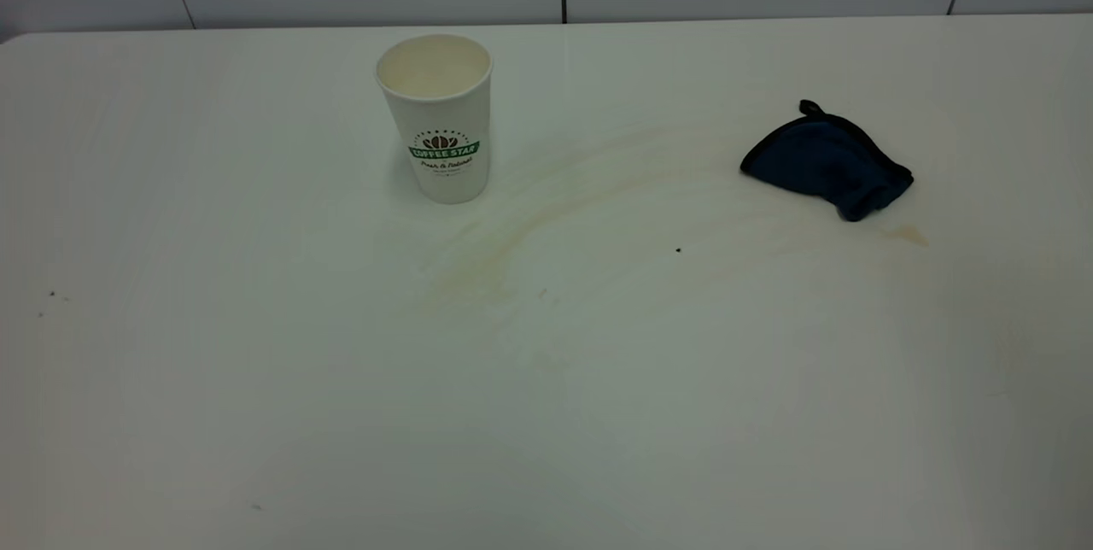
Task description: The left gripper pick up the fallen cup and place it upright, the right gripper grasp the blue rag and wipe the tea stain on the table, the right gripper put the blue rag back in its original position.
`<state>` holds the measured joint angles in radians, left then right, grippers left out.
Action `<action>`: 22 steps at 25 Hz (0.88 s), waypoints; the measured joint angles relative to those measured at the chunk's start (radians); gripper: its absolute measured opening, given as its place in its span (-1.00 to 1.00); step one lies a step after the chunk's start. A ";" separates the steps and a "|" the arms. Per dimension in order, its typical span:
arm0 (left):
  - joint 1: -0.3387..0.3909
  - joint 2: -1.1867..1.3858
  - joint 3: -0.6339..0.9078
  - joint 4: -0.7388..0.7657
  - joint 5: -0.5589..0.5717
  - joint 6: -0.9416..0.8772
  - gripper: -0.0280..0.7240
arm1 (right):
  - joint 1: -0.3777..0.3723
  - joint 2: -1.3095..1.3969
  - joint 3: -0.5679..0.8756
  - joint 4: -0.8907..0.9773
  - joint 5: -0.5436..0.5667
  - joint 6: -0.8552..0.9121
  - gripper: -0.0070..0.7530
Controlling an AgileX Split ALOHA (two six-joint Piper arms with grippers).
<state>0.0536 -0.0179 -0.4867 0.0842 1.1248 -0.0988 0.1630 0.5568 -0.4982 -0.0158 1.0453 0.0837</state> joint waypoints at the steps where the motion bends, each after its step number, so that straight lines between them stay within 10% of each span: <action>1: 0.000 0.000 0.000 0.000 0.000 0.000 -0.29 | 0.000 -0.020 0.000 -0.002 -0.004 0.000 0.78; 15: 0.000 0.000 0.000 0.000 0.000 0.000 -0.29 | -0.007 -0.072 0.012 -0.031 0.049 0.001 0.66; 22: 0.000 0.000 0.000 0.000 0.000 0.000 -0.29 | -0.144 -0.103 0.012 -0.034 0.069 -0.007 0.43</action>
<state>0.0536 -0.0179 -0.4867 0.0842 1.1248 -0.0988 0.0190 0.4533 -0.4858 -0.0493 1.1145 0.0769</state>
